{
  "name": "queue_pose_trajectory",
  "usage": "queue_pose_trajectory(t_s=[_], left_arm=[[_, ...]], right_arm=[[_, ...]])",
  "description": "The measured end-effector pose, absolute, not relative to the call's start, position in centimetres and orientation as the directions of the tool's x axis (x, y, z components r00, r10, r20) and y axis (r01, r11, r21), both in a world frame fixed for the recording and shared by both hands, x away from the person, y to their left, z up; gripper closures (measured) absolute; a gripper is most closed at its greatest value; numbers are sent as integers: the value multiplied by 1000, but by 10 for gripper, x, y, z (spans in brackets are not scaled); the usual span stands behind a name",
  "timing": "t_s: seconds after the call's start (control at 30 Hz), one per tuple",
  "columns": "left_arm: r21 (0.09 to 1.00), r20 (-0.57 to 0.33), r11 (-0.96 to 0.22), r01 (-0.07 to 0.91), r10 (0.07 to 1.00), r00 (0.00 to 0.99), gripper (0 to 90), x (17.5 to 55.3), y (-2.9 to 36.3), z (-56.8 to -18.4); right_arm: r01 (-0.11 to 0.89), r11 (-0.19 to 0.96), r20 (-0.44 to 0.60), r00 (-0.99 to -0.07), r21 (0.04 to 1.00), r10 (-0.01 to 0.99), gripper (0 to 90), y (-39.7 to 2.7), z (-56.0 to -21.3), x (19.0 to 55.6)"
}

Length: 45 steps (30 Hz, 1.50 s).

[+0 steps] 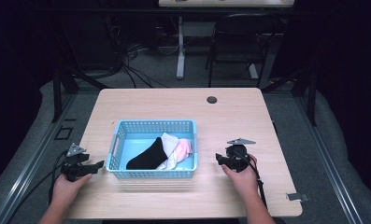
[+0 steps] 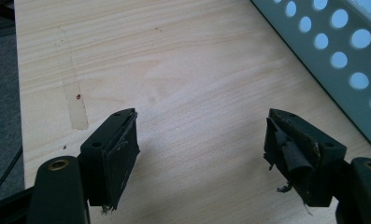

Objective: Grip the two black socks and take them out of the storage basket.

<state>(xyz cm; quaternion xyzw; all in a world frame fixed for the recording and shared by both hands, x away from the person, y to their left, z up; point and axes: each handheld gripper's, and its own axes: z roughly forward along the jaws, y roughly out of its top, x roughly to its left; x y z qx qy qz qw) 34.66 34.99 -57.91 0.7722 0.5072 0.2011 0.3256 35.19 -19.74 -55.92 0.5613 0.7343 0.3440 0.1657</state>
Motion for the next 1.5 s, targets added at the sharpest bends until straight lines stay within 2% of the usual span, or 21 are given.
queue_pose_trajectory(t_s=[0.83, 1.1, 1.4, 1.5], left_arm=[[704, -21, -270, 656, 916, 400, 259, 345, 351, -579], [705, -13, -268, 657, 921, 389, 259, 337, 356, -579], [707, -14, -260, 657, 924, 382, 259, 332, 359, -579], [709, -17, -258, 656, 924, 381, 259, 333, 360, -578]], right_arm=[[711, 125, 157, -318, 692, 935, 508, -193, -558, 351], [674, 86, 191, -327, 734, 926, 527, -182, -524, 349], [635, 130, 207, -428, 762, 880, 530, -148, -478, 362], [637, 161, 206, -461, 754, 863, 529, -136, -473, 368]])
